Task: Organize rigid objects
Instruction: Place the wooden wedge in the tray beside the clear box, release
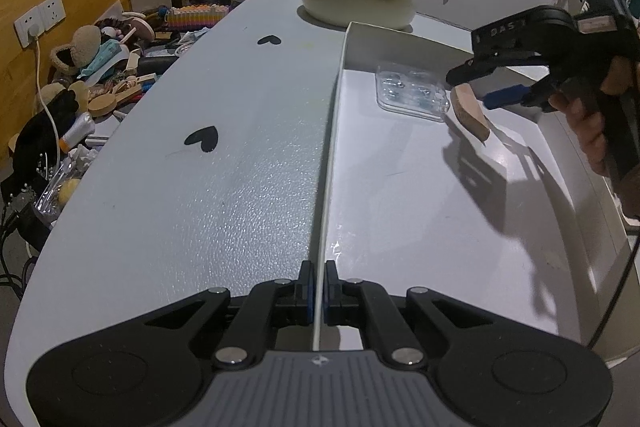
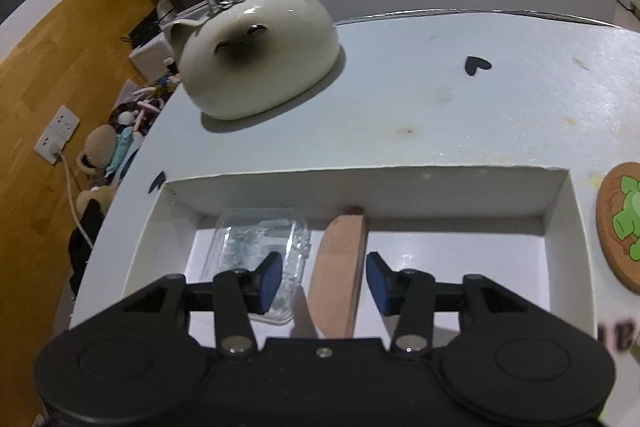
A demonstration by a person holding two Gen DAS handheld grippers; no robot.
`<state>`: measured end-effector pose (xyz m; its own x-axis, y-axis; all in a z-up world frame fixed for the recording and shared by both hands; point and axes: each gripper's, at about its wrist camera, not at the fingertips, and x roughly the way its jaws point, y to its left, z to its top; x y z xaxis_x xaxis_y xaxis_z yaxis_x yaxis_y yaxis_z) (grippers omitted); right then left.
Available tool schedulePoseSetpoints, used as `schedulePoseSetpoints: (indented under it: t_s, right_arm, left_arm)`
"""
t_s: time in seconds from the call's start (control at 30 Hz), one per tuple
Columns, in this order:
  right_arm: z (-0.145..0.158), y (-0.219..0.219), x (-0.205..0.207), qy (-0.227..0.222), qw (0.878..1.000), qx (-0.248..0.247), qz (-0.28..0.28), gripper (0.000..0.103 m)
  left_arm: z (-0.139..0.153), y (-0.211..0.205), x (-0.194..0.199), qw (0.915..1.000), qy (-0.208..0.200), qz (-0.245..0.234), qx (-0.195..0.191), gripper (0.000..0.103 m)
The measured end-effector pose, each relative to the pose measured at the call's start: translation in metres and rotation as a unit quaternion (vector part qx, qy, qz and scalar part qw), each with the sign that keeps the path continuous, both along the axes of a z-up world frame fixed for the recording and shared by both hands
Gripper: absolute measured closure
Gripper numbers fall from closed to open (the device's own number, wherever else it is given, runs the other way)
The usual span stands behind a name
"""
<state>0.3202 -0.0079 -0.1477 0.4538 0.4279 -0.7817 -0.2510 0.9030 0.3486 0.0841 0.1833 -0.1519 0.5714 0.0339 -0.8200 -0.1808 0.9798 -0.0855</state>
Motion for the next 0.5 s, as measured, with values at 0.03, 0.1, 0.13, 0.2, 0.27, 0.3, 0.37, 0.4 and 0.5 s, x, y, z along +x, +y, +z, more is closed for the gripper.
schedulePoseSetpoints:
  t_s: [0.03,0.1,0.13,0.2,0.27,0.3,0.37,0.4,0.5]
  right_arm:
    - [0.002,-0.001,-0.002,-0.003,1.0,0.001,0.003,0.047]
    - [0.007,-0.003,-0.007,-0.009,1.0,0.004,0.008,0.04]
    - [0.008,-0.004,-0.008,-0.01,1.0,0.005,0.01,0.038]
    - [0.014,-0.007,-0.014,-0.013,1.0,0.009,0.013,0.027]
    - [0.02,-0.011,-0.021,-0.021,0.999,0.015,0.018,0.021]
    - [0.023,-0.012,-0.025,-0.026,0.999,0.018,0.021,0.019]
    - [0.03,-0.017,-0.034,-0.037,0.999,0.022,0.027,0.013]
    - [0.033,-0.02,-0.039,-0.044,0.998,0.023,0.03,0.009]
    - [0.041,-0.028,-0.054,-0.065,0.997,0.016,0.033,0.002]
  left_arm:
    - [0.0,0.0,0.0,1.0,0.0,0.0,0.0,0.099]
    - [0.0,0.0,0.0,1.0,0.0,0.0,0.001,0.099]
    - [0.0,0.0,0.0,1.0,0.0,0.0,0.001,0.099]
    - [0.0,0.0,0.0,1.0,0.0,0.0,0.001,0.099]
    - [0.0,0.0,0.0,1.0,0.0,0.0,0.001,0.099]
    - [0.0,0.0,0.0,1.0,0.0,0.0,0.001,0.099]
    - [0.0,0.001,-0.001,1.0,-0.001,0.001,0.002,0.099]
    - [0.0,0.001,-0.001,1.0,-0.001,0.001,0.002,0.099]
    - [0.0,0.001,-0.002,1.0,-0.002,0.002,0.002,0.099]
